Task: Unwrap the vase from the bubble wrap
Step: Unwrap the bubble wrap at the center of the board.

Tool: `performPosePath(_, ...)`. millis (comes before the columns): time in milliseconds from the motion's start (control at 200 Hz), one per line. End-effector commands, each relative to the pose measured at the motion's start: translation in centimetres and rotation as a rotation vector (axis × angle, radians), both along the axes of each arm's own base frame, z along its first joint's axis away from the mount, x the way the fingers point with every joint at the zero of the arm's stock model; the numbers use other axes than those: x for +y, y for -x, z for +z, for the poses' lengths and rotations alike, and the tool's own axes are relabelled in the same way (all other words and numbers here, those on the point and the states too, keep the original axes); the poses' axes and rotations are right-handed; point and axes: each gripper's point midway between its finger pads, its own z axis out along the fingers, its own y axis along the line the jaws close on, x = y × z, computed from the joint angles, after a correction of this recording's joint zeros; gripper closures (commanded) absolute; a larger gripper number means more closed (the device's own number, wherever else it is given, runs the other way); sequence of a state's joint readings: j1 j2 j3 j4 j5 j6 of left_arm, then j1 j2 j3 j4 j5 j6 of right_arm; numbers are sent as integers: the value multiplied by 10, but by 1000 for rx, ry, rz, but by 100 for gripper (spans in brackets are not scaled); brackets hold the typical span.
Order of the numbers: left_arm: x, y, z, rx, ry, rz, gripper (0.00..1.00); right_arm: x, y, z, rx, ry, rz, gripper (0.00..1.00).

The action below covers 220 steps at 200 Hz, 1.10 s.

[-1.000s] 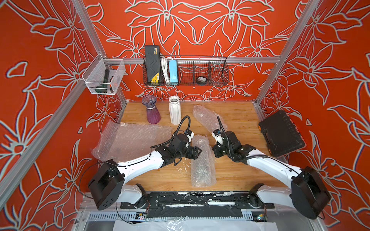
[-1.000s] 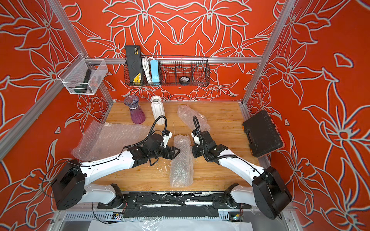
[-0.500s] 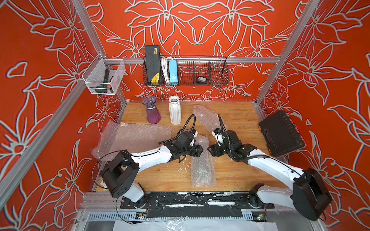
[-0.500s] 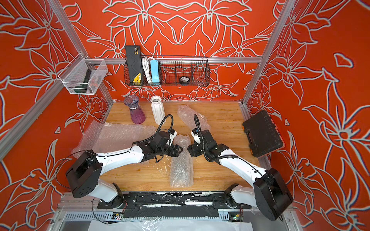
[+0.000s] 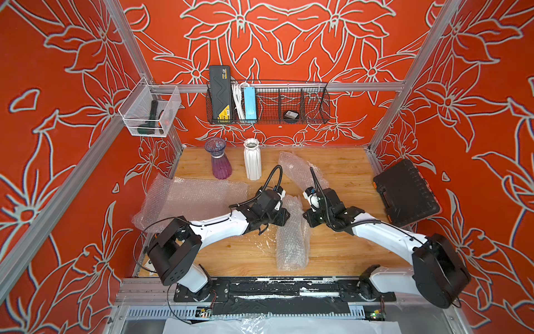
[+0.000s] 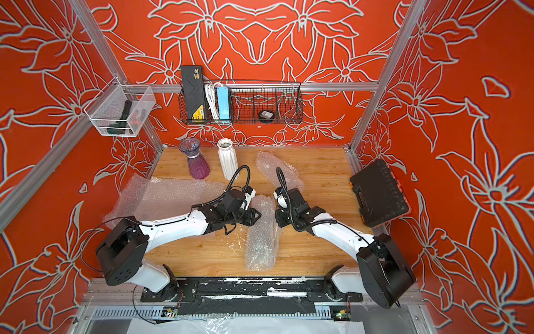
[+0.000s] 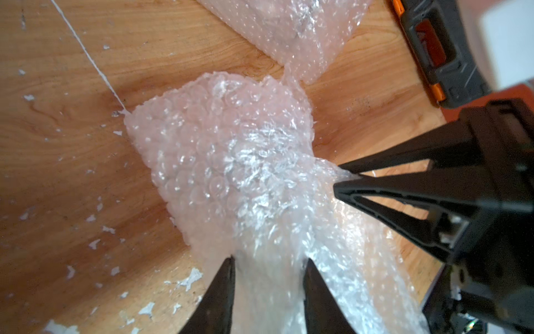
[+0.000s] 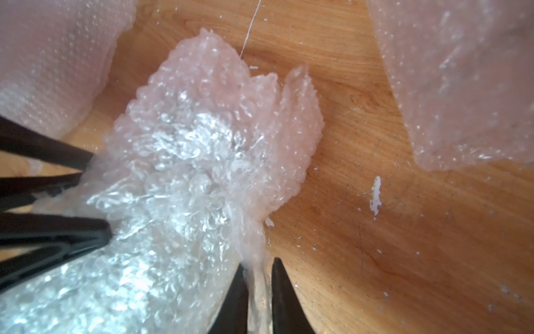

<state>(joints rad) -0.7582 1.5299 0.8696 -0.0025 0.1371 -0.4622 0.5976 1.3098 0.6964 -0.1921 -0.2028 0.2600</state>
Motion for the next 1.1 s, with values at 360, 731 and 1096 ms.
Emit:
performPosePath(360, 30, -16, 9, -79, -70, 96, 100, -18, -11, 12, -82, 26, -92, 100)
performPosePath(731, 65, -31, 12, -101, -107, 199, 91, -33, -11, 5, -68, -13, -162, 100)
performPosePath(1096, 66, -16, 67, -209, -202, 135, 22, -48, 2, 48, -163, -11, -152, 42)
